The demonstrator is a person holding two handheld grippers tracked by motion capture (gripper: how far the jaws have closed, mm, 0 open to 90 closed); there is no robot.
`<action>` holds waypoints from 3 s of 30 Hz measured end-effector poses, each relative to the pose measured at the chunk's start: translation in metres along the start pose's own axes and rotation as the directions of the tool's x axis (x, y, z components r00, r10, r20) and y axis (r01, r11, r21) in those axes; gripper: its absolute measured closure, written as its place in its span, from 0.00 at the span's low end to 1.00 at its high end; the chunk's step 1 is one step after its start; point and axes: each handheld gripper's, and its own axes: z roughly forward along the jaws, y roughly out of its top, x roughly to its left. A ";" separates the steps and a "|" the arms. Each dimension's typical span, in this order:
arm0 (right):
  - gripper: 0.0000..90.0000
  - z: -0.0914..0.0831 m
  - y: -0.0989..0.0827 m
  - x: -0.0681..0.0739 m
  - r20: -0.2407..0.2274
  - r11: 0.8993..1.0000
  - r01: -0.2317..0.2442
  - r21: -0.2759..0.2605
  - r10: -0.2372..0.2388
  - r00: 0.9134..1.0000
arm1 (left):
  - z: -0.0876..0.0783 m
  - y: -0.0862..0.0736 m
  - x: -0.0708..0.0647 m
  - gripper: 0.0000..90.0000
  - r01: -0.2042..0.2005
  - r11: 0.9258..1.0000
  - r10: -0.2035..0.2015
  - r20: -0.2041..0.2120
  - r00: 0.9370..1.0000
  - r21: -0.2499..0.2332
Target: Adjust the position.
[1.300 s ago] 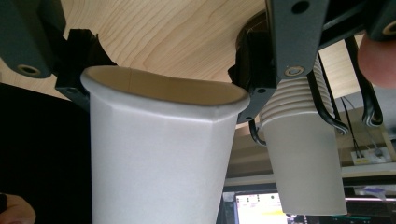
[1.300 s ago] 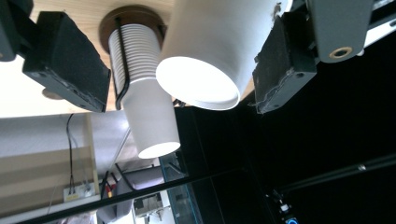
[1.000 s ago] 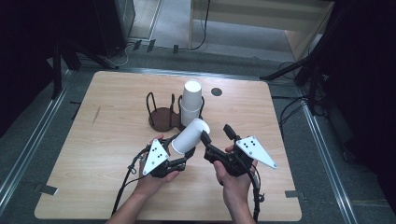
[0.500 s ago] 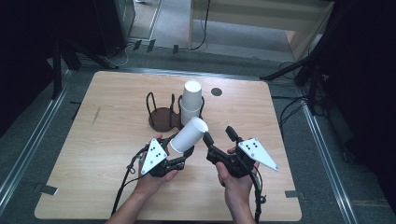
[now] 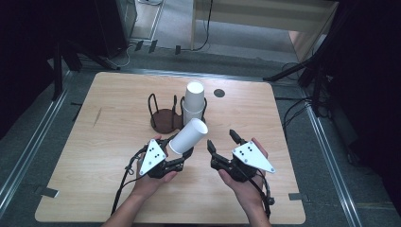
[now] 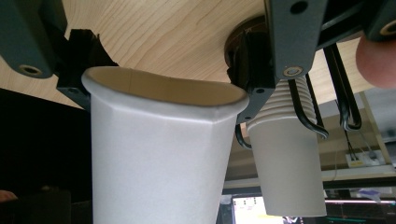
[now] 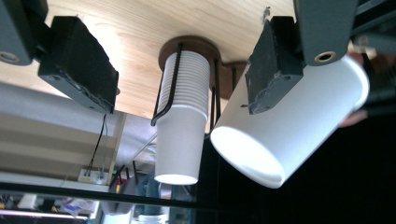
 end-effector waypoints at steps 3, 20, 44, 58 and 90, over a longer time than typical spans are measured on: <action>0.29 0.001 -0.002 0.000 -0.004 0.996 0.083 0.024 -0.083 0.997 | 0.000 0.000 0.001 0.42 -0.005 1.000 0.005 0.006 1.000 0.005; 0.28 0.006 -0.022 0.002 -0.027 0.896 0.434 0.095 -0.433 0.901 | -0.008 -0.006 0.008 0.42 -0.039 0.997 0.036 0.047 0.998 0.068; 0.28 0.018 -0.037 0.004 -0.036 0.722 0.689 0.059 -0.689 0.724 | -0.014 -0.009 0.012 0.43 -0.054 0.993 0.047 0.065 0.997 0.108; 0.26 0.024 -0.043 0.007 -0.025 0.632 0.775 0.029 -0.774 0.632 | -0.011 -0.012 0.015 0.44 -0.066 0.985 0.054 0.082 0.995 0.158; 0.27 0.033 -0.041 0.015 -0.047 0.359 0.933 -0.035 -0.933 0.357 | -0.007 -0.011 0.016 0.44 -0.098 0.970 0.071 0.125 0.990 0.222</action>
